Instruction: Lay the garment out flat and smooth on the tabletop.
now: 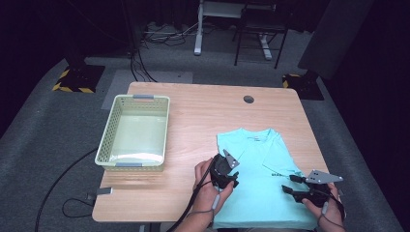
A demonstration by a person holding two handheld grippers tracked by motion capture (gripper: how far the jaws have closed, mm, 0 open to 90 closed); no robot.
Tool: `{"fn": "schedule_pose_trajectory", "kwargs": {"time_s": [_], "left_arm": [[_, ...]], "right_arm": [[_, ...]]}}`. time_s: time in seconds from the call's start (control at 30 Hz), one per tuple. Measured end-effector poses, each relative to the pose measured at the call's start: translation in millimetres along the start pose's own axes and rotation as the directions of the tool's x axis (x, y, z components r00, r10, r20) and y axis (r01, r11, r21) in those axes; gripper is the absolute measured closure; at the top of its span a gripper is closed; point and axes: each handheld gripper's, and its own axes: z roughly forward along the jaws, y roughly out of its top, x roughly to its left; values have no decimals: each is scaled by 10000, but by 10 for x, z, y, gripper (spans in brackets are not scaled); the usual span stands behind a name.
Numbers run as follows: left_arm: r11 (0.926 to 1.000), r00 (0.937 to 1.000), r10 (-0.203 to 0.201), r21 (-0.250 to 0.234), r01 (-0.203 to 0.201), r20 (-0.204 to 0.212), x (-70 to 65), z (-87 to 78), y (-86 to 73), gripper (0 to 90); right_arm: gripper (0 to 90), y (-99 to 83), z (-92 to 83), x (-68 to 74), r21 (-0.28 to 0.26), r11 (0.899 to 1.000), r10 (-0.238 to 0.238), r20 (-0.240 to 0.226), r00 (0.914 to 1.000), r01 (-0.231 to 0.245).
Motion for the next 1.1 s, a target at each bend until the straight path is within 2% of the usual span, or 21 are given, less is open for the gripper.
{"fn": "schedule_pose_trajectory", "kwargs": {"time_s": [0.1, 0.23, 0.43, 0.53, 0.63, 0.73, 0.83, 1.1], "left_arm": [[9999, 9999, -38, 105, 36, 136, 33, 45, 49, 401], [10000, 10000, -25, -68, 25, 50, 39, 103, 119, 396], [9996, 9997, 228, -139, -227, 114, 63, 196, 262, 387], [9997, 9994, 210, -160, -206, 258, 84, 251, 336, 387], [9984, 9978, 517, -253, -506, 423, 87, 308, 406, 387], [9991, 9967, 393, -179, -381, 717, 85, 344, 447, 389], [9981, 9970, 611, 3, -612, 480, 79, 407, 459, 394], [9980, 9981, 517, 342, -528, 326, 112, 587, 466, 391]], "right_arm": [[412, 0, 1, 12, 22, 10000, -35, 81, 10000, 35], [415, 1, 1, 10, 16, 10000, -6, 81, 10000, 6], [415, 1, 1, 12, 15, 10000, -4, 97, 10000, 4], [415, 1, 1, 9, 13, 10000, -1, 81, 10000, 1], [415, 0, -1, 0, -8, 10000, 79, 21, 10000, -79], [417, -2, -4, -15, -30, 9998, 211, -81, 9997, -212], [419, -2, -4, -12, -23, 9998, 194, -49, 9998, -194], [419, 0, 0, 6, 0, 10000, 39, 70, 10000, -39]]}}
